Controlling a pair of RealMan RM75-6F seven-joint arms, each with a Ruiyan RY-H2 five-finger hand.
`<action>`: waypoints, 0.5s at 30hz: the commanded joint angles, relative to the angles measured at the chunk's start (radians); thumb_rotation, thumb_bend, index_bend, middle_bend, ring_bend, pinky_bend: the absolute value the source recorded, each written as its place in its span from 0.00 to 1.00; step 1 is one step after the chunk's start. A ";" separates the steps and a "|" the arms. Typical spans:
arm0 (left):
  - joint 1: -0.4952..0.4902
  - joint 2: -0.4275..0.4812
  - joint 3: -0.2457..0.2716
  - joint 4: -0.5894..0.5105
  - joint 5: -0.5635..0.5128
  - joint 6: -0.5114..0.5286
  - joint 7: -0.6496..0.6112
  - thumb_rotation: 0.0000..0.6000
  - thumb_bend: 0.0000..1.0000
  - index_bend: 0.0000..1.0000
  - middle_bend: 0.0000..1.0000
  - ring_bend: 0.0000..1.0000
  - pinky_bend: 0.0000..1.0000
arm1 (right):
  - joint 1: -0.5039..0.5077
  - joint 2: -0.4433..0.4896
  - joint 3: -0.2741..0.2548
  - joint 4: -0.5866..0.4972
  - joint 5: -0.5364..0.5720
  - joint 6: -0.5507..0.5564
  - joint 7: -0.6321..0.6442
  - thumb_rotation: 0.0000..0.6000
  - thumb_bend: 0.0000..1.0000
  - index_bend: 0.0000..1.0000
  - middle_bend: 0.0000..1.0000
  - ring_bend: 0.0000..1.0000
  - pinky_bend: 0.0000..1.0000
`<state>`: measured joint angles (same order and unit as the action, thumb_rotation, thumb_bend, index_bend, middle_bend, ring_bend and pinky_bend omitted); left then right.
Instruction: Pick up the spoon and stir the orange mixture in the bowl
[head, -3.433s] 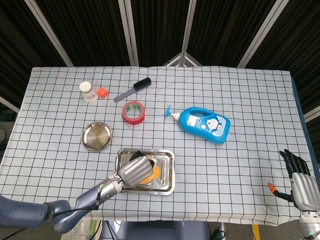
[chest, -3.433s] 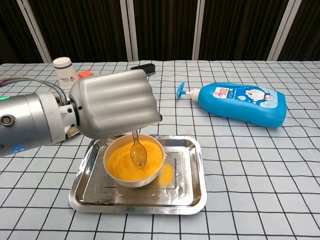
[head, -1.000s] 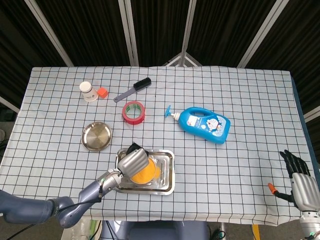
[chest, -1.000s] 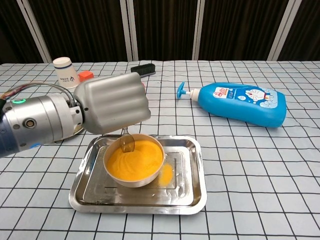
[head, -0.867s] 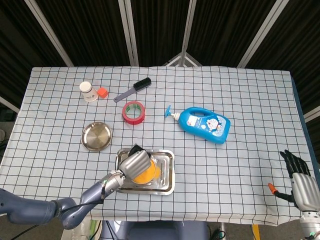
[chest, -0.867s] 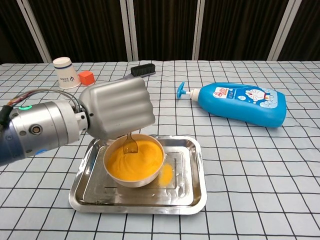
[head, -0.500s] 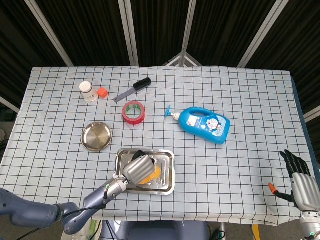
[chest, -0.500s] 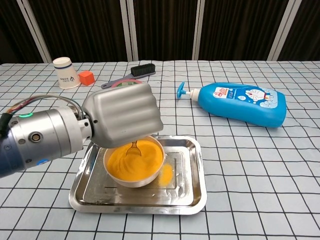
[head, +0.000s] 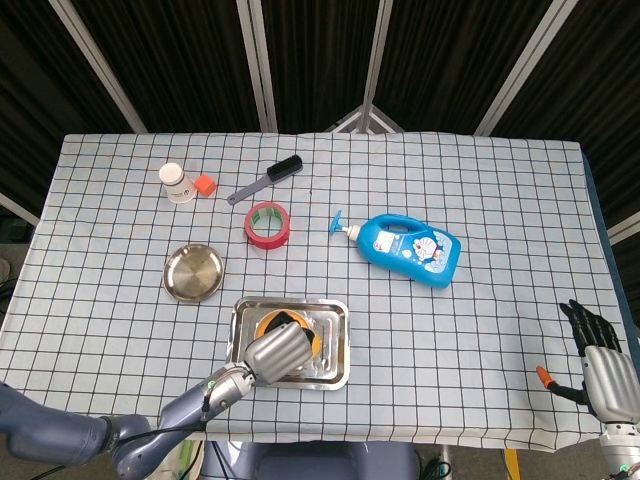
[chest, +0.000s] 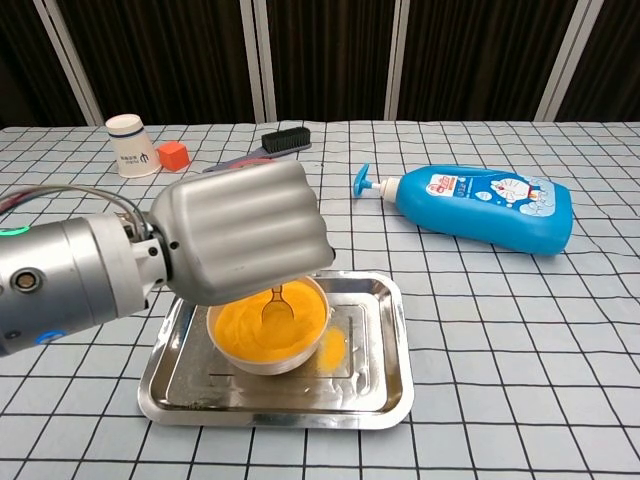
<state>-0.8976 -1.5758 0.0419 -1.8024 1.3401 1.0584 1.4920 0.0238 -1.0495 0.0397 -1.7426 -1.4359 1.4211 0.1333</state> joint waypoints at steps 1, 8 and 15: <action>0.001 0.005 0.003 -0.004 0.005 0.000 0.003 1.00 0.74 0.81 1.00 1.00 1.00 | 0.000 0.001 0.000 -0.001 0.001 -0.001 0.000 1.00 0.31 0.00 0.00 0.00 0.00; 0.006 0.034 0.006 -0.011 0.002 0.001 0.017 1.00 0.74 0.81 1.00 1.00 1.00 | 0.000 0.001 0.000 -0.002 0.002 -0.002 0.000 1.00 0.31 0.00 0.00 0.00 0.00; 0.006 0.078 -0.006 -0.011 -0.012 0.004 0.025 1.00 0.74 0.81 1.00 1.00 1.00 | 0.000 0.000 0.000 -0.003 0.002 -0.003 -0.002 1.00 0.31 0.00 0.00 0.00 0.00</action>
<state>-0.8910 -1.4996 0.0387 -1.8138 1.3299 1.0618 1.5171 0.0243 -1.0491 0.0393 -1.7458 -1.4339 1.4181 0.1308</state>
